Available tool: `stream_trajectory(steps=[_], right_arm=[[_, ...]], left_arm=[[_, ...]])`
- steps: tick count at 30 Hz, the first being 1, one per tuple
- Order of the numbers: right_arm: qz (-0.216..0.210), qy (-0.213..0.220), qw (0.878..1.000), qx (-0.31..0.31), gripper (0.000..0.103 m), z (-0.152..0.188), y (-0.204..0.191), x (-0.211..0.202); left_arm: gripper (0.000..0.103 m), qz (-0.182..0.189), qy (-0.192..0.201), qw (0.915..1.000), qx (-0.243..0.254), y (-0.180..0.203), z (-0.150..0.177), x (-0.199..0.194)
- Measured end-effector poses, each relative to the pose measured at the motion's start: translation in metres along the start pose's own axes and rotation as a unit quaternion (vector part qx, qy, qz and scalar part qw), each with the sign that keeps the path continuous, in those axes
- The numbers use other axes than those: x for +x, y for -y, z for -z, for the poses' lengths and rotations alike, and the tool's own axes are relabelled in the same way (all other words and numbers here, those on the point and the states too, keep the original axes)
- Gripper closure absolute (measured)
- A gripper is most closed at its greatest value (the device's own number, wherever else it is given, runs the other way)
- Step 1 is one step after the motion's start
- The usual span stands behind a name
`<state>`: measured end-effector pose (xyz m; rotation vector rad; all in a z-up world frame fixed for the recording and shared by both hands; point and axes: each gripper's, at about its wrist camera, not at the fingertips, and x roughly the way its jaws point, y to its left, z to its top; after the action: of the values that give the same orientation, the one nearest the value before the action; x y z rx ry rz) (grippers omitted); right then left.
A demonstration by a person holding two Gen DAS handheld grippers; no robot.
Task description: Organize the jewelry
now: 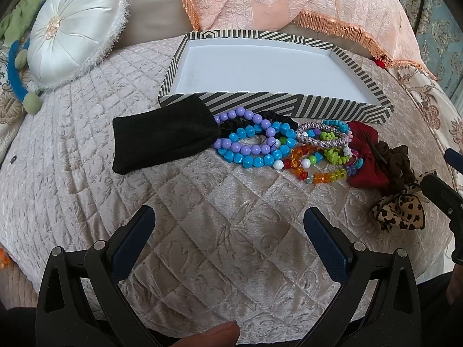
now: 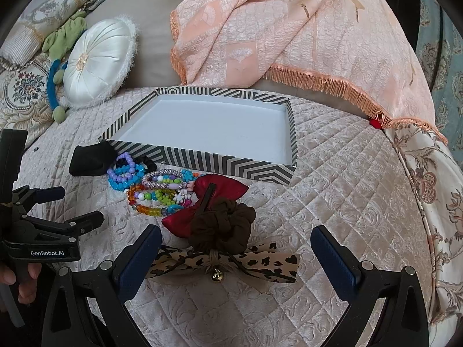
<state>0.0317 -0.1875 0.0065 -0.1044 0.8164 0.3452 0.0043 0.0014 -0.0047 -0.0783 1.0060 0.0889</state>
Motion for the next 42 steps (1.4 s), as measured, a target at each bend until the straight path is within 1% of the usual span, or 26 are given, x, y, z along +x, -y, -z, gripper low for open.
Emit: stream_trajectory(steps=[36,42], right_arm=[[0.002,-0.004,1.000,-0.001,0.000,0.003,0.002,0.003],[-0.020,-0.018,1.000,0.012,0.000,0.012,0.010,0.003]], left_arm=[[0.000,0.002,-0.003,1.0000,-0.004,-0.002,0.001,0.000],[0.000,0.002,-0.006,0.9999,-0.010,-0.007,0.001,0.000]])
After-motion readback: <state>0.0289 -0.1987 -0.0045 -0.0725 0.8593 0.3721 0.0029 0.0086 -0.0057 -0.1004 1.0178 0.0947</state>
